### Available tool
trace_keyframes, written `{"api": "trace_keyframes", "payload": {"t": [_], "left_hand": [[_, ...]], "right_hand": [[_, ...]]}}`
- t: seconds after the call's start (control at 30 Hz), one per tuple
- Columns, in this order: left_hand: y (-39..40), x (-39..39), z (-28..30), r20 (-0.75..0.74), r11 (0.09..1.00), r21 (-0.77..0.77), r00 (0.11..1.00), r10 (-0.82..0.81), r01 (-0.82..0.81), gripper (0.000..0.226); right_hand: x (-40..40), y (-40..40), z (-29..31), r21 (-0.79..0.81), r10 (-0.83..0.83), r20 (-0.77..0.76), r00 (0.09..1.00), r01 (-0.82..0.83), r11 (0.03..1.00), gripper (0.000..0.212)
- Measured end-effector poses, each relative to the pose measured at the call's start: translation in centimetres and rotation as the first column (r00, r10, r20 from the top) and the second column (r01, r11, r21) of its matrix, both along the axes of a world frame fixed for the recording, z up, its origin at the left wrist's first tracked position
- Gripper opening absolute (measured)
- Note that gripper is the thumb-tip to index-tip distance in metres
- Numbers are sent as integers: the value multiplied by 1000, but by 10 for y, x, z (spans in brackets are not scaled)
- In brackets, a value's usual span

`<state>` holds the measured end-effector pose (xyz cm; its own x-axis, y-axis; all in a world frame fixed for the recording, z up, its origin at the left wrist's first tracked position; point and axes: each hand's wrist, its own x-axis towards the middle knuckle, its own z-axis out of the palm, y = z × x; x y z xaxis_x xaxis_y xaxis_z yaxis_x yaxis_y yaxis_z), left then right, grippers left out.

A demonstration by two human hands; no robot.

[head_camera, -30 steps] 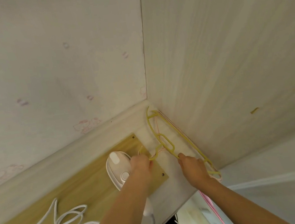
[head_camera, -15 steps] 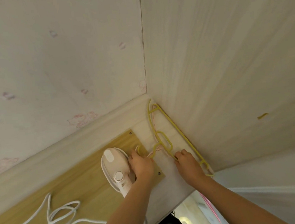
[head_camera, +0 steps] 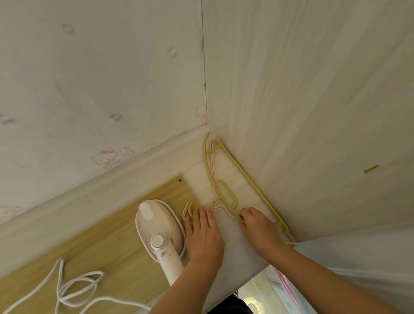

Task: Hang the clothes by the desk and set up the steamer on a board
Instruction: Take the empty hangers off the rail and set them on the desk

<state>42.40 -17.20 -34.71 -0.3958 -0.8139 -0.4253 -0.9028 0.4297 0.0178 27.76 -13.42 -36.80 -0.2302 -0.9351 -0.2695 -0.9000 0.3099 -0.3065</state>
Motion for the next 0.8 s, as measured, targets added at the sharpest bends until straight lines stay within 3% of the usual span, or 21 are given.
{"api": "trace_keyframes", "payload": {"t": [0.07, 0.2, 0.33, 0.6, 0.67, 0.8], "left_hand": [[3, -1, -4, -14, 999, 35, 999, 42, -41, 68], [0, -4, -9, -12, 996, 37, 996, 87, -87, 65], [1, -9, -8, -2, 990, 36, 990, 140, -140, 65], [3, -6, 3, 5, 986, 38, 987, 160, -160, 70], [2, -5, 5, -12, 984, 43, 985, 173, -172, 74], [7, -4, 11, -19, 988, 14, 988, 155, -154, 75]], "right_hand": [[1, -1, 3, -1, 35, -46, 998, -35, 999, 8], [1, -4, 4, 15, 99, -165, 981, -98, 995, 35], [-3, -4, 2, -21, 124, -117, 985, -128, 992, 9], [0, -1, 13, -60, 101, -95, 990, -107, 992, 20], [1, 0, 16, -76, 111, -135, 985, -122, 990, 14], [-3, 6, 15, -151, 98, -238, 966, -137, 979, 28]]}}
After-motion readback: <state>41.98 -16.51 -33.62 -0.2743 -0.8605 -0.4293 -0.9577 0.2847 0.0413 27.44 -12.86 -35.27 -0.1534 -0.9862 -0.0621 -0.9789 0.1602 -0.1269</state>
